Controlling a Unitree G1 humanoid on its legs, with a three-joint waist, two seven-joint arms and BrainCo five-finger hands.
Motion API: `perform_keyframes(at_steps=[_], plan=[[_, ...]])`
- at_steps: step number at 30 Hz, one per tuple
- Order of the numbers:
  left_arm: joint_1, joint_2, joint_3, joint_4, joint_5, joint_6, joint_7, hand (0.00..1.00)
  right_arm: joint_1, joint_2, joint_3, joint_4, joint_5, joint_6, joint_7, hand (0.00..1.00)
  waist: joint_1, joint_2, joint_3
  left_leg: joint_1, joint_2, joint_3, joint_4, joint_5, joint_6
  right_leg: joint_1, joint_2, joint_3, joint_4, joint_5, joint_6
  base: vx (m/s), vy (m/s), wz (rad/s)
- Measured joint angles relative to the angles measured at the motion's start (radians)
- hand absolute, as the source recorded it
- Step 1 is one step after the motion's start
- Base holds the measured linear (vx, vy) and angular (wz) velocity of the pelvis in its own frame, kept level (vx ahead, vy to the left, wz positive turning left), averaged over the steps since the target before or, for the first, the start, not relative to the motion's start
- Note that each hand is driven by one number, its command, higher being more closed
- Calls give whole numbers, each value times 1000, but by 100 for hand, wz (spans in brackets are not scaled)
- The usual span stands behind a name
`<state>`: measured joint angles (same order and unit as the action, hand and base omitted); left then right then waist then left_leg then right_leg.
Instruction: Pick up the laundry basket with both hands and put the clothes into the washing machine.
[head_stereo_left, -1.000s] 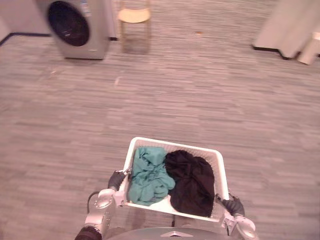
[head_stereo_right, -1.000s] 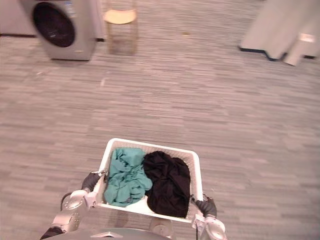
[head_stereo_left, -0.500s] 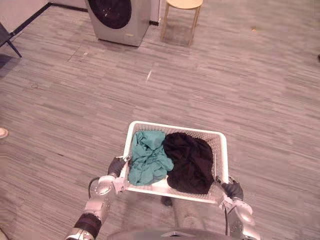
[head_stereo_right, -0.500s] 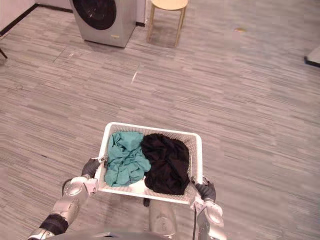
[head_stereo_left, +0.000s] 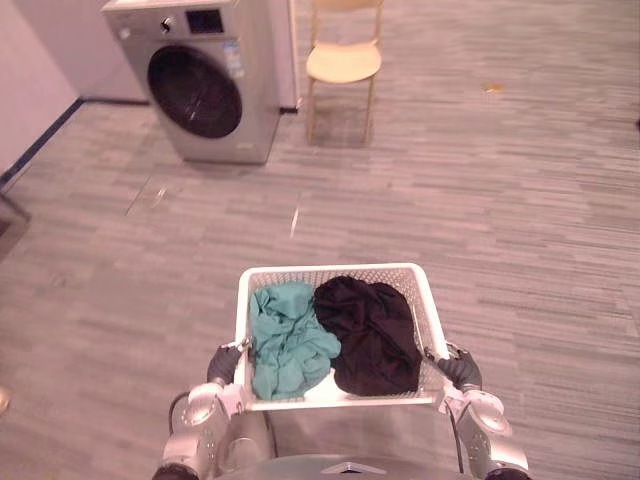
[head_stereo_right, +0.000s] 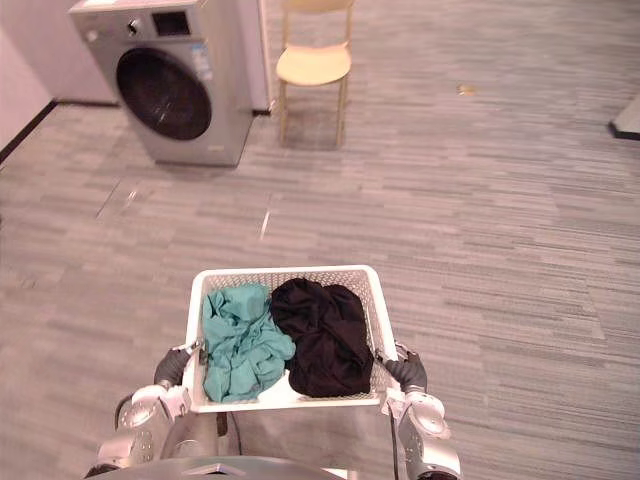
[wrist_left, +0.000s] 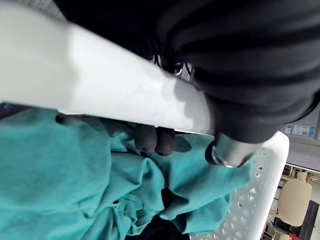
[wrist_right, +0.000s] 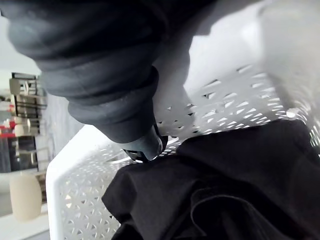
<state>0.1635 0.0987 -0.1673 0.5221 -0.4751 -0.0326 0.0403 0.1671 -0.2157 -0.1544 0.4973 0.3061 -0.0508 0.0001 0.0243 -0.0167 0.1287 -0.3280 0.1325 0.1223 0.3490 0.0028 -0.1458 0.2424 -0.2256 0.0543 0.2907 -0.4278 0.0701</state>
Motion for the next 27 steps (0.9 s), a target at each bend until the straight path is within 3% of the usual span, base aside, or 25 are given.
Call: perform_keyframes(at_steps=[1,2,3,4,6,7,10,11,12,13,14,15,16,17,18,19,21,23,24,26,27], plan=[[-6,1,-1,2,9,5,1,100,21,14,-14,1,-1,0,2,100,-13,-37,-8,10,-43,21,49,-35,42,-113,-49,18,267,45,1,674,393,-18],[-12,6,-4,2,11,7,0,100,29,25,-15,1,-1,0,2,100,-16,-54,-1,35,-61,29,51,-61,56,-175,-71,21,413,119,-3,800,424,-4],[-22,28,-11,5,22,14,1,100,37,53,-20,5,-1,9,2,100,-30,-90,20,118,-93,56,23,-91,85,-277,-118,19,626,345,-32,636,288,-23],[-22,47,-8,8,27,24,5,100,41,69,-12,25,-1,13,4,100,-36,-80,39,216,-93,70,-20,-120,94,-358,-118,12,797,344,-35,619,270,-43],[-23,51,0,3,26,25,11,100,43,78,-13,18,4,-1,18,100,-39,-52,47,357,-82,96,-112,-133,96,-435,-88,-60,877,249,-39,503,204,-54],[-45,51,-1,-13,26,11,11,100,46,77,-18,-4,5,-15,19,100,-57,-22,38,458,-76,105,-208,-136,97,-515,-52,-164,828,184,-37,554,192,-31],[-127,57,-7,-11,25,0,6,100,27,81,-46,-40,18,-33,35,100,-101,-2,46,539,-75,102,-278,-161,94,-657,-1,-239,580,161,-25,599,81,22],[-170,64,-24,-8,25,0,-4,100,11,81,-71,-50,20,-33,39,100,-122,5,51,580,-73,95,-296,-192,82,-695,8,-260,291,242,-20,597,-42,42],[-182,66,-28,-8,26,-1,-7,100,8,83,-83,-49,20,-32,39,100,-125,5,50,601,-73,95,-307,-201,75,-690,10,-264,169,289,-25,768,-106,58],[-187,61,-35,-5,28,-2,-13,100,15,86,-94,-48,21,-32,41,100,-134,2,49,669,-71,88,-330,-236,51,-683,26,-249,-8,400,-43,568,-122,37],[-187,56,-34,1,28,-2,-13,100,24,85,-96,-46,20,-32,41,100,-138,-1,47,684,-64,81,-329,-245,53,-679,31,-240,16,443,-47,772,-195,29],[-181,38,-35,12,28,-3,-12,100,16,84,-104,-44,21,-33,41,100,-141,11,44,695,-47,71,-262,-255,63,-702,45,-212,126,487,-76,777,-282,14],[-177,27,-34,12,28,-3,-12,100,10,71,-106,-46,20,-33,41,100,-138,31,51,649,-10,70,-81,-259,70,-691,51,-217,201,471,-111,753,-317,12],[-174,16,-33,13,28,-3,-12,100,9,58,-106,-46,20,-31,41,100,-135,54,51,606,23,73,43,-244,76,-677,62,-230,223,432,-117,691,-352,18],[-163,-1,-32,13,28,-3,-10,100,7,36,-106,-37,20,-17,41,100,-134,91,61,483,114,78,337,-114,77,-613,100,-259,229,369,-137,689,-330,1],[-142,-7,-34,16,27,0,-9,100,6,21,-97,-19,21,-4,42,100,-113,118,76,370,183,60,647,-35,79,-529,147,-270,215,324,-173,700,-289,-23],[-89,-18,-36,22,26,12,-9,100,1,6,-89,34,21,7,42,100,-72,107,89,269,154,51,900,-79,74,-397,166,-241,179,272,-196,680,-171,-61],[-48,-17,-37,22,26,16,-10,100,17,2,-72,40,20,16,41,100,-55,84,101,187,144,131,880,-108,88,-256,168,-223,78,258,-190,723,-137,-41],[-40,-18,-36,22,25,16,-10,100,18,-7,-61,40,20,16,41,100,-34,75,101,127,143,185,767,-114,97,-196,168,-210,12,262,-181,745,-108,-41],[-40,-21,-33,20,21,16,-10,100,1,-18,-54,38,20,17,37,100,-24,72,102,64,119,213,461,-114,94,-130,170,-197,-61,262,-161,668,-52,-35],[-39,-23,-32,18,16,16,-10,100,-12,-27,-52,36,19,17,33,100,-20,72,102,68,88,200,173,-93,72,-92,166,-185,-88,248,-137,585,37,-38]])
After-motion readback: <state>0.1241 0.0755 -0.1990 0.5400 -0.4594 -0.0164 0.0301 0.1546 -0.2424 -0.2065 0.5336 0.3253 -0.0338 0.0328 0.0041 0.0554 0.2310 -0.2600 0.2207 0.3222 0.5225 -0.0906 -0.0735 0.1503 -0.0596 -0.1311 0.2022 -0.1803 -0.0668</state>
